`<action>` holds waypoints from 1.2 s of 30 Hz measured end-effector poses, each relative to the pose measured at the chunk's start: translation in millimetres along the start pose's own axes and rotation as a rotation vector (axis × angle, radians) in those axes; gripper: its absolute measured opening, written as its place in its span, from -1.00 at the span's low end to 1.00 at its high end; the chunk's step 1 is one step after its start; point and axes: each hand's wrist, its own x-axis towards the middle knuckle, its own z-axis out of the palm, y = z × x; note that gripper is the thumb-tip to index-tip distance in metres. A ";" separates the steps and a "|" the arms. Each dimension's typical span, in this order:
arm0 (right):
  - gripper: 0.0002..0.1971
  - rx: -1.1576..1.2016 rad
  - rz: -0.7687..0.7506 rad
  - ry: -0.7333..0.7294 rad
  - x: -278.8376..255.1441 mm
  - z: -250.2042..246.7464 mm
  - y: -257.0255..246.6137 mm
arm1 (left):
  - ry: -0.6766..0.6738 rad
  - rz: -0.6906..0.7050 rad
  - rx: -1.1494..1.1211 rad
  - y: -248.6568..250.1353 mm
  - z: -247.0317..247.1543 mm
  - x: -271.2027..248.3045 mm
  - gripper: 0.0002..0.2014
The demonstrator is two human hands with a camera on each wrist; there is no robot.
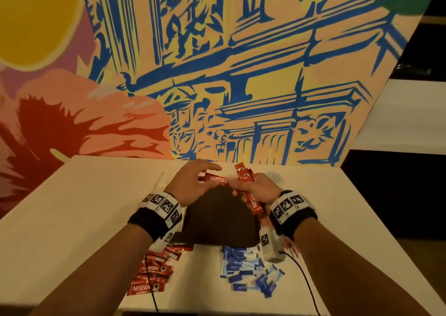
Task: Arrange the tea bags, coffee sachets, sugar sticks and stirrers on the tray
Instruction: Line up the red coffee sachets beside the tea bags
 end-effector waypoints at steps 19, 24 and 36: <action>-0.71 0.062 0.133 0.152 56.0 2.8 60.2 | -0.287 -0.456 0.461 -110.9 66.8 47.0 -0.73; -0.74 0.137 0.147 0.170 68.6 -7.3 71.6 | -0.377 -0.468 0.600 -137.0 105.1 79.4 -0.76; -0.76 0.167 0.181 0.162 92.1 -13.8 97.3 | -0.405 -0.521 0.674 -190.1 153.2 113.8 -0.68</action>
